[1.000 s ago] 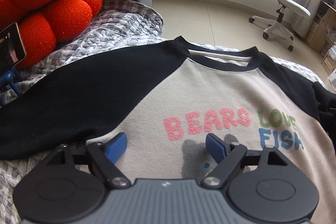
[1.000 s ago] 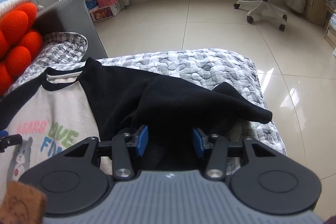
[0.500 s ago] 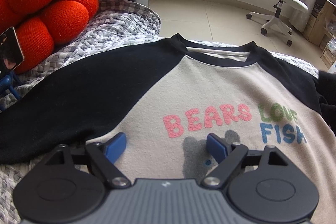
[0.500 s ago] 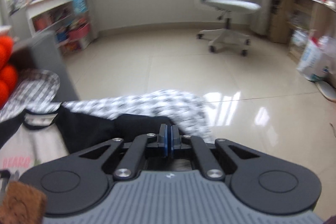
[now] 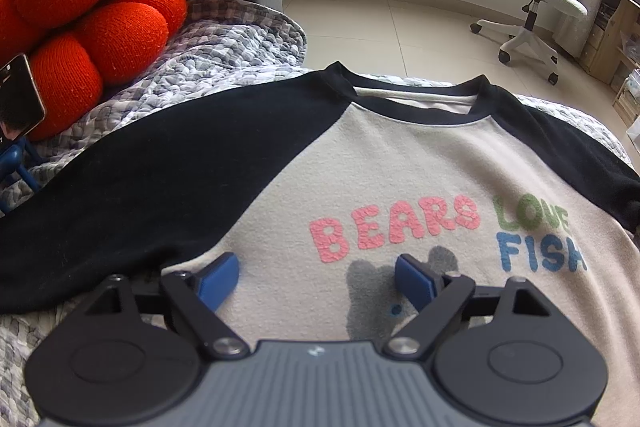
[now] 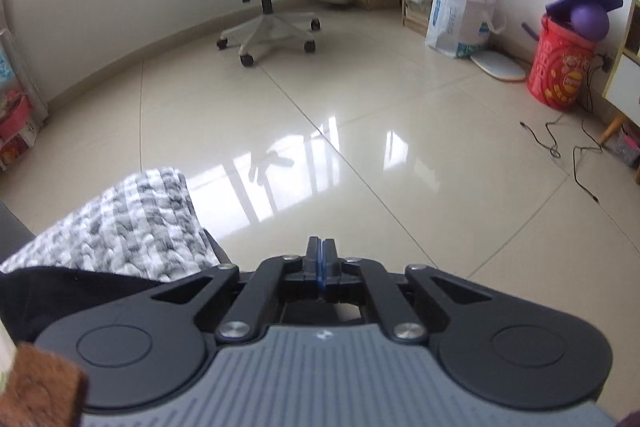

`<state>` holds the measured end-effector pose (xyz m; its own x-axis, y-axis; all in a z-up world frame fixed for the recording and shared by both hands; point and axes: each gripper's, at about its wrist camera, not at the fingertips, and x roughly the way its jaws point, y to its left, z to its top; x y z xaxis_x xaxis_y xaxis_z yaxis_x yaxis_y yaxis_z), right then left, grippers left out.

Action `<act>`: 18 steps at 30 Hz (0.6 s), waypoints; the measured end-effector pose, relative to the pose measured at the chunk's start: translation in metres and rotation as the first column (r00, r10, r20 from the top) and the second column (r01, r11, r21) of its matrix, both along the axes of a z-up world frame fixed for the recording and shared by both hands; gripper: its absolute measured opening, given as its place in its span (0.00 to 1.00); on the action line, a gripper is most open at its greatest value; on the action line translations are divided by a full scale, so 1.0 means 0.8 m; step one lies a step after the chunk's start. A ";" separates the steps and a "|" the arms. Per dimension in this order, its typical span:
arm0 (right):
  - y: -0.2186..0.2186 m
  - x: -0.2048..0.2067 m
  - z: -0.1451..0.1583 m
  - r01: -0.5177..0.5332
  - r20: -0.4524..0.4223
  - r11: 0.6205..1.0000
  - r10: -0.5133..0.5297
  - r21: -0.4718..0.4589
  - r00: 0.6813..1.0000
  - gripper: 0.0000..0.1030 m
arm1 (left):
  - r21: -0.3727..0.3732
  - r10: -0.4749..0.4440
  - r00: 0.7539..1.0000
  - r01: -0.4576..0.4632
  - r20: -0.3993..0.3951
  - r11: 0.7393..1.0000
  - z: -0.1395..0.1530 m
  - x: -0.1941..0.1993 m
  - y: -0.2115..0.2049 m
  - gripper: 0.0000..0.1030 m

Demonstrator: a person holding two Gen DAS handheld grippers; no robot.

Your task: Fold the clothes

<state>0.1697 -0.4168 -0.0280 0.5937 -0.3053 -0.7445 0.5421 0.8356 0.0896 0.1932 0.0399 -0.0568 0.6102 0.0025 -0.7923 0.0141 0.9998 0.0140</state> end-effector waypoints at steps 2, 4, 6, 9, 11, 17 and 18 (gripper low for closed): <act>0.000 0.003 -0.007 -0.027 -0.022 1.000 0.027 0.014 0.999 0.00 | 0.004 -0.001 1.000 0.001 0.000 1.000 0.000 0.000 -0.001 0.85; 0.006 0.006 -0.009 -0.076 -0.016 0.996 0.077 0.048 0.997 0.06 | 0.004 -0.001 1.000 0.001 0.000 1.000 -0.001 0.000 -0.001 0.85; 0.018 0.006 -0.005 -0.130 0.005 0.990 0.129 0.047 0.992 0.09 | 0.005 -0.002 1.000 0.002 0.000 1.000 -0.001 0.000 -0.001 0.85; 0.036 0.010 -0.002 -0.204 0.026 0.978 0.203 0.038 0.979 0.12 | -0.002 -0.001 1.000 0.001 -0.002 1.000 0.000 0.000 0.000 0.86; 0.051 0.013 -0.002 -0.265 0.026 0.964 0.264 0.030 0.964 0.12 | -0.008 -0.001 1.000 0.001 -0.004 1.000 0.001 0.000 0.001 0.86; 0.091 0.022 -0.005 -0.426 -0.002 0.904 0.426 -0.022 0.905 0.37 | -0.040 0.012 1.000 -0.012 -0.001 0.999 0.003 0.003 0.009 0.85; 0.095 0.024 -0.007 -0.441 -0.003 0.897 0.441 -0.022 0.897 0.37 | -0.046 0.015 1.000 -0.015 -0.001 0.999 0.003 0.004 0.010 0.85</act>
